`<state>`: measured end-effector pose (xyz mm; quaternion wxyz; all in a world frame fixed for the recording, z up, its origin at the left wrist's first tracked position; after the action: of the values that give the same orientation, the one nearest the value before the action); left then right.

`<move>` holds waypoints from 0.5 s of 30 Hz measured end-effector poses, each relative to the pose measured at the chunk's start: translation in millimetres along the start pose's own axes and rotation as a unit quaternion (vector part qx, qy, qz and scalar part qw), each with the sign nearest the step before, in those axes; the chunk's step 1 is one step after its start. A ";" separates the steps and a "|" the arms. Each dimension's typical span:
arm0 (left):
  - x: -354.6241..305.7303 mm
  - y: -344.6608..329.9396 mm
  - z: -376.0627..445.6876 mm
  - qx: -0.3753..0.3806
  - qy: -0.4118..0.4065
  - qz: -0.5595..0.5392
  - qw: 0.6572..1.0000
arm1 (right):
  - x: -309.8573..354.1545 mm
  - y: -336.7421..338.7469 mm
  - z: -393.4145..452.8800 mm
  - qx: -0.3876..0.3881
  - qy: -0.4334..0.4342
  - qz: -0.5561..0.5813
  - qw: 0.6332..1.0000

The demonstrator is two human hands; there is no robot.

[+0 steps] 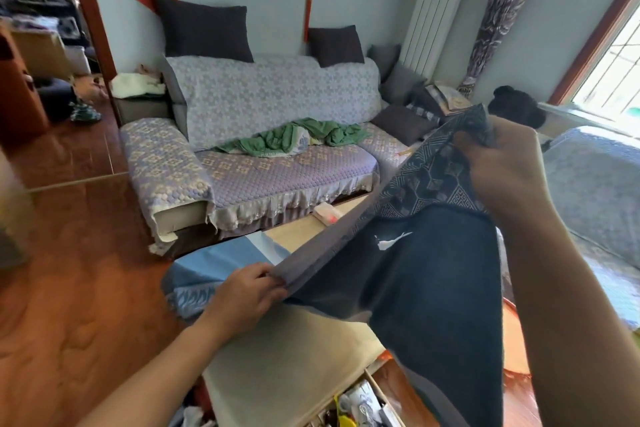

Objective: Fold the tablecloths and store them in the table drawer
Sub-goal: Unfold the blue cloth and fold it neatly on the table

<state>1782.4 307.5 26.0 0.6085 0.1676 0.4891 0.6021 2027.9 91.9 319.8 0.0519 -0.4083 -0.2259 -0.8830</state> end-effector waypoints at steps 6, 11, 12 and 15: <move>3.5 -30.5 -11.6 0.009 0.141 0.074 0.987 | 3.2 -4.7 10.7 -0.033 -0.012 0.003 0.999; 25.4 -35.0 -37.5 -0.028 0.255 0.085 0.963 | 1.5 2.1 25.2 -0.057 -0.026 -0.027 0.998; 28.9 -30.5 -38.3 -0.045 0.256 0.083 0.962 | -0.4 4.1 29.5 -0.068 -0.034 -0.040 0.996; 40.6 -4.2 -27.2 -0.098 0.232 0.074 0.965 | -11.9 12.3 49.7 -0.111 -0.064 -0.074 0.989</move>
<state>1754.9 332.5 -6.0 0.4455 -0.0007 0.5415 0.7130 2073.8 101.8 343.4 -0.0739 -0.4496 -0.1586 -0.8759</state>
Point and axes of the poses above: each hand's wrist, its own z-axis towards the middle knuckle, its own y-axis out of the back of the hand, x = y × z, the point moved 1 cm from there along z, towards the middle knuckle, and after that the axes turned 5 degrees about z, right-handed, at the moved point
